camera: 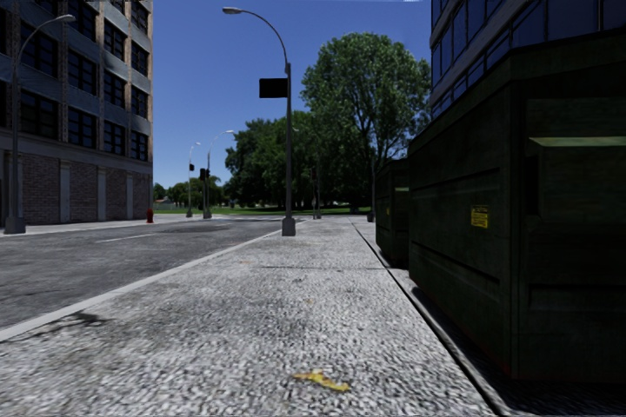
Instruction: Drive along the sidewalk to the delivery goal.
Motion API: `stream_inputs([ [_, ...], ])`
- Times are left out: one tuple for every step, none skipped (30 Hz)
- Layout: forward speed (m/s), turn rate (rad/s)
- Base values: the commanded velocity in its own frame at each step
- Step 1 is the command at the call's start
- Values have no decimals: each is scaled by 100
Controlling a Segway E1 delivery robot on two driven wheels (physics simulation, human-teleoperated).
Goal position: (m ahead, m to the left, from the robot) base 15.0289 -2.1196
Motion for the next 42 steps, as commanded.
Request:
stream_inputs([
  [200,-35],
  [200,-35],
  [200,-35],
  [200,-35],
  [200,-35],
  [200,-35],
  [200,-35],
  [200,-35],
  [200,-35],
  [200,0],
  [200,0],
  [200,0],
  [200,0],
  [200,0],
  [200,0],
  [200,0],
  [200,0],
  [200,0],
  [200,0],
  [200,0],
  [200,0],
  [200,0],
  [200,0],
  [200,0],
  [200,0],
  [200,0],
  [200,0],
  [200,0],
  [200,0],
  [200,0],
  [200,0],
  [200,0],
  [200,0],
  [200,0],
  [200,0],
  [200,0],
  [200,0],
  [200,0],
  [200,0],
  [200,0],
  [200,0],
  [200,0],
])
